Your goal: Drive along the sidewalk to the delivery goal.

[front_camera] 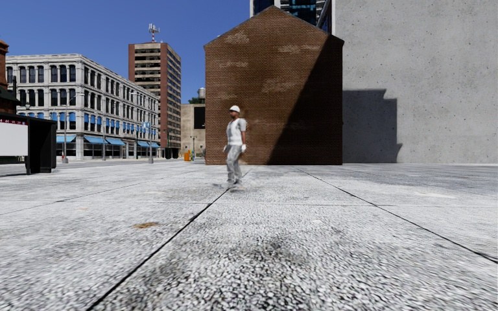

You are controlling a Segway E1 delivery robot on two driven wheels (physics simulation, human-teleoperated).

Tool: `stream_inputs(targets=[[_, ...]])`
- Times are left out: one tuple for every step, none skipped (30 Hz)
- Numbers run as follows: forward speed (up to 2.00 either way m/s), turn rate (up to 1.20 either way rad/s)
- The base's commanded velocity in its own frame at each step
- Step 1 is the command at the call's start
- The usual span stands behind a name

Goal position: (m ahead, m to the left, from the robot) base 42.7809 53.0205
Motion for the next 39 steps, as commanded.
stream_inputs(targets=[[0.0,0.0],[0.0,0.0],[0.0,0.0],[0.0,0.0],[0.0,0.0],[0.0,0.0],[0.0,0.0],[0.0,0.0],[0.0,0.0],[0.0,0.0],[0.0,0.0],[0.0,0.0],[0.0,0.0],[0.0,0.0],[0.0,0.0],[0.0,0.0],[0.0,0.0],[0.0,0.0],[0.0,0.0],[0.0,0.0],[0.0,0.0],[0.0,0.0],[0.0,0.0],[0.0,0.0],[0.0,0.0],[0.0,0.0],[0.0,0.0],[0.0,0.0],[0.0,0.0],[0.0,0.0],[1.05,0.0],[1.05,0.0],[2.0,0.0],[2.0,0.0],[2.0,0.0],[2.0,0.0],[2.0,0.0],[2.0,0.0],[2.0,0.0]])
